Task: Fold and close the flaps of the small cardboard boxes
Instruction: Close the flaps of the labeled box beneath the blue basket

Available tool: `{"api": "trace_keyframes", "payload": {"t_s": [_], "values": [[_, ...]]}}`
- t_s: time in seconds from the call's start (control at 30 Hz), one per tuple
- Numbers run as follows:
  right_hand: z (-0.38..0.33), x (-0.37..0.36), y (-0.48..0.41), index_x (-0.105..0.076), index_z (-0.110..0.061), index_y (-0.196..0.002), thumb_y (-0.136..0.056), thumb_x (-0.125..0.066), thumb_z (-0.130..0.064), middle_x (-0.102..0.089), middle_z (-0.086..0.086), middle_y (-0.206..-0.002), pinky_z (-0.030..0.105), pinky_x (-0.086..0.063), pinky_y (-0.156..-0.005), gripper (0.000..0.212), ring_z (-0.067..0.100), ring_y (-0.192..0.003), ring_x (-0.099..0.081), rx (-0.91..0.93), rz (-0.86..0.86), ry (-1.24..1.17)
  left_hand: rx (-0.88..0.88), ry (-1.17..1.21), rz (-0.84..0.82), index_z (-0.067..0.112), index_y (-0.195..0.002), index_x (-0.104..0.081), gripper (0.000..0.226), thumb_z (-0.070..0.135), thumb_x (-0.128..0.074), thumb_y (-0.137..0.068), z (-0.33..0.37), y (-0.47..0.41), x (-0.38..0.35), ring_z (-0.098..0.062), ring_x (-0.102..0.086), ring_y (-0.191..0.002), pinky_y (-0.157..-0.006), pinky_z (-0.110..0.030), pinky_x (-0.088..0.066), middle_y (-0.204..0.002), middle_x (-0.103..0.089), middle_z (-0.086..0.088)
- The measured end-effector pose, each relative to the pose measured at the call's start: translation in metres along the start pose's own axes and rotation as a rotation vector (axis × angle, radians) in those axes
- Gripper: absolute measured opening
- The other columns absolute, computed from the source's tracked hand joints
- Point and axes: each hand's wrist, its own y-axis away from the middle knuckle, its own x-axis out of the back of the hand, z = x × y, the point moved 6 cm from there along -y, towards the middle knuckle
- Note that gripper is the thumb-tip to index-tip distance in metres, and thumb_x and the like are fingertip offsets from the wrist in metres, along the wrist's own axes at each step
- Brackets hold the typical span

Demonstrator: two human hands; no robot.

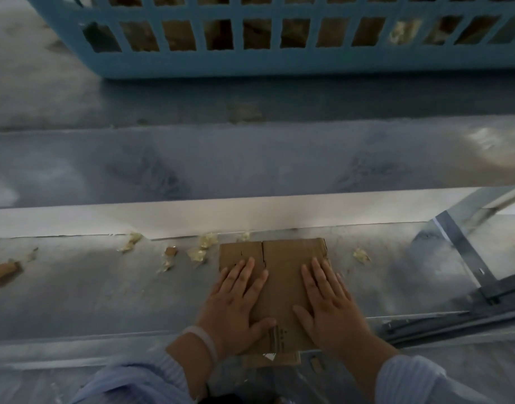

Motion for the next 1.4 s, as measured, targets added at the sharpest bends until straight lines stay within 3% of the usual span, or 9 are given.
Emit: {"api": "trace_keyframes", "payload": {"t_s": [0.2,0.3,0.4,0.53,0.6,0.8,0.97,1.13,1.4], "values": [[-0.001,0.005,-0.001,-0.046,-0.011,-0.142,-0.093,-0.011,-0.065,-0.044,0.014,-0.146,0.041,-0.029,-0.114,0.08,0.03,-0.134,-0.044,-0.053,-0.027,0.033,0.029,0.027,0.014,0.036,-0.151,-0.005,0.086,0.082,-0.02,-0.08,0.0,-0.003,-0.001,-0.02,0.004,-0.146,-0.114,-0.044,0.002,-0.159,0.007,-0.002],[-0.003,0.013,0.0,-0.026,-0.018,-0.151,-0.088,-0.003,-0.069,-0.02,0.007,-0.158,0.037,-0.015,-0.113,0.084,0.023,-0.145,-0.022,-0.029,0.004,0.024,0.028,0.086,-0.063,0.041,-0.147,0.009,0.086,0.083,-0.008,-0.075,-0.004,-0.004,0.004,-0.01,0.024,-0.141,-0.117,-0.039,0.013,-0.151,0.028,0.009],[0.004,0.018,0.003,0.0,-0.032,-0.153,-0.081,0.002,-0.066,0.015,-0.015,-0.154,0.024,0.008,-0.111,0.08,0.009,-0.146,0.01,0.007,0.058,-0.1,0.062,0.182,-0.053,0.04,-0.149,-0.006,0.081,0.078,-0.005,-0.077,-0.007,0.003,0.007,-0.01,0.012,-0.145,-0.12,-0.039,0.004,-0.155,0.014,0.012],[0.007,0.028,0.021,-0.026,-0.029,-0.15,-0.096,-0.04,-0.052,-0.019,-0.011,-0.156,0.024,-0.012,-0.115,0.061,0.011,-0.142,-0.016,-0.093,0.12,-0.232,0.231,0.17,0.062,0.033,-0.134,-0.05,0.068,0.072,-0.029,-0.084,-0.008,0.037,0.009,-0.021,-0.042,-0.127,-0.104,-0.044,-0.04,-0.141,-0.042,0.003],[0.012,0.029,0.035,-0.036,-0.028,-0.144,-0.09,-0.052,-0.054,-0.035,-0.006,-0.142,0.03,-0.026,-0.111,0.062,0.015,-0.13,-0.031,-0.224,0.177,-0.272,0.329,0.161,0.135,0.032,-0.127,-0.056,0.066,0.072,-0.033,-0.08,-0.014,0.054,0.014,-0.018,-0.05,-0.106,-0.087,-0.037,-0.05,-0.121,-0.05,0.004],[0.013,0.014,0.057,-0.036,-0.029,-0.135,-0.085,-0.064,-0.049,-0.045,0.003,-0.126,0.04,-0.047,-0.093,0.061,0.024,-0.11,-0.052,-0.46,0.074,-0.501,0.459,0.371,0.04,0.037,-0.146,-0.023,0.068,0.061,-0.047,-0.087,-0.027,0.077,0.018,-0.012,-0.045,-0.102,-0.092,-0.027,-0.045,-0.113,-0.038,0.004],[-0.009,0.003,0.077,-0.046,-0.023,-0.122,-0.084,-0.071,-0.04,-0.061,-0.005,-0.095,0.025,-0.045,-0.055,0.049,0.012,-0.077,-0.059,-0.603,0.069,-0.809,0.534,0.726,0.045,0.029,-0.137,-0.035,0.072,0.044,-0.072,-0.078,-0.044,0.104,0.012,-0.014,-0.052,-0.108,-0.096,-0.03,-0.046,-0.118,-0.044,0.005],[-0.078,0.007,0.09,-0.057,-0.022,-0.11,-0.077,-0.078,-0.04,-0.067,-0.004,-0.087,0.032,-0.051,-0.067,0.043,0.014,-0.076,-0.064,-0.544,0.164,-0.806,0.572,0.865,0.097,0.027,-0.115,-0.049,0.051,0.029,-0.079,-0.074,-0.089,0.166,0.029,-0.001,-0.054,-0.08,-0.065,-0.007,-0.043,-0.093,-0.057,0.01],[-0.289,0.004,0.07,-0.058,-0.028,-0.095,-0.079,-0.073,-0.046,-0.062,-0.013,-0.085,0.028,-0.048,-0.069,0.028,0.012,-0.079,-0.061,-0.285,0.104,-0.81,0.803,0.814,0.304,0.029,-0.113,-0.052,0.046,0.038,-0.076,-0.075,-0.233,0.341,0.074,-0.002,-0.056,-0.077,-0.055,-0.01,-0.038,-0.092,-0.058,0.011]]}}
